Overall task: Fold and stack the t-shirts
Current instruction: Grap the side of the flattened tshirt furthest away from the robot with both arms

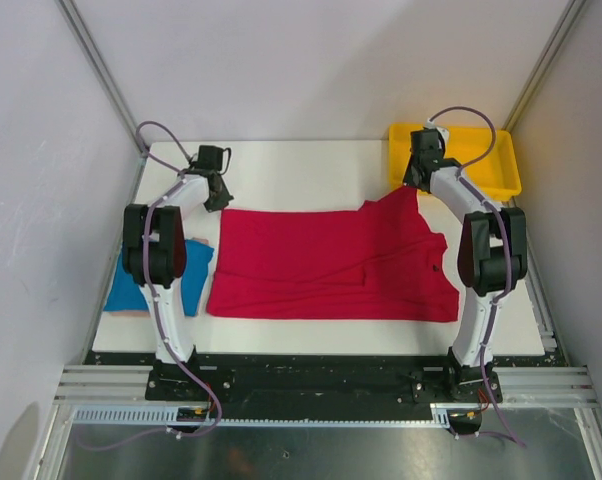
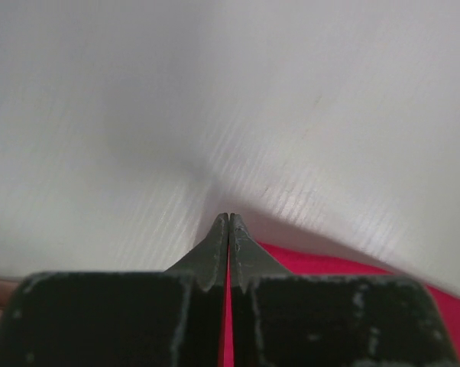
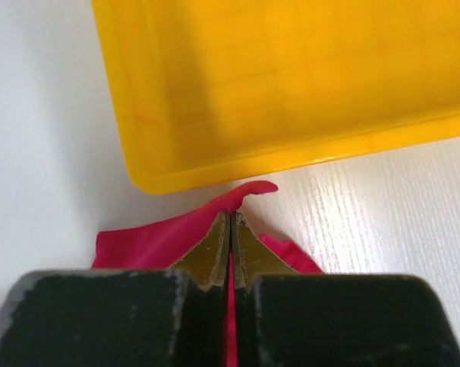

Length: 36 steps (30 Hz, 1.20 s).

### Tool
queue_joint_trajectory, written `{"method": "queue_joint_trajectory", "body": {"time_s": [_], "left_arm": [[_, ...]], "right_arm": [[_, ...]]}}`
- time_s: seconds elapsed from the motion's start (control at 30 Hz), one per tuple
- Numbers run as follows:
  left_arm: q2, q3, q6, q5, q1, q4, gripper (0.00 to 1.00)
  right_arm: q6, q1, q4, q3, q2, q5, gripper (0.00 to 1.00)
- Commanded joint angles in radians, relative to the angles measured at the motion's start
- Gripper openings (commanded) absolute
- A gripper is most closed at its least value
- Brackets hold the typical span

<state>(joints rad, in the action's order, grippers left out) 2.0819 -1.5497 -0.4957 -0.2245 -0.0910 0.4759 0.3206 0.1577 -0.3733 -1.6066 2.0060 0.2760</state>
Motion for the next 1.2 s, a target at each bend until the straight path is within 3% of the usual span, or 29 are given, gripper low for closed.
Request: {"method": "queue_joint_trajectory", "body": {"time_s": [0.0, 0.63, 1.17], "left_arm": [[-0.077, -0.005, 0.026, 0.004, 0.004, -0.04, 0.0], [-0.113, -0.088, 0.064, 0.116, 0.045, -0.081, 0.0], [-0.147, -0.034, 0.04, 0.183, 0.077, -0.081, 0.0]], "right_arm": [[0.004, -0.026, 0.015, -0.026, -0.037, 0.023, 0.0], [0.025, -0.07, -0.017, -0.067, -0.054, -0.03, 0.0], [0.054, -0.08, -0.013, -0.039, -0.077, -0.049, 0.0]]}}
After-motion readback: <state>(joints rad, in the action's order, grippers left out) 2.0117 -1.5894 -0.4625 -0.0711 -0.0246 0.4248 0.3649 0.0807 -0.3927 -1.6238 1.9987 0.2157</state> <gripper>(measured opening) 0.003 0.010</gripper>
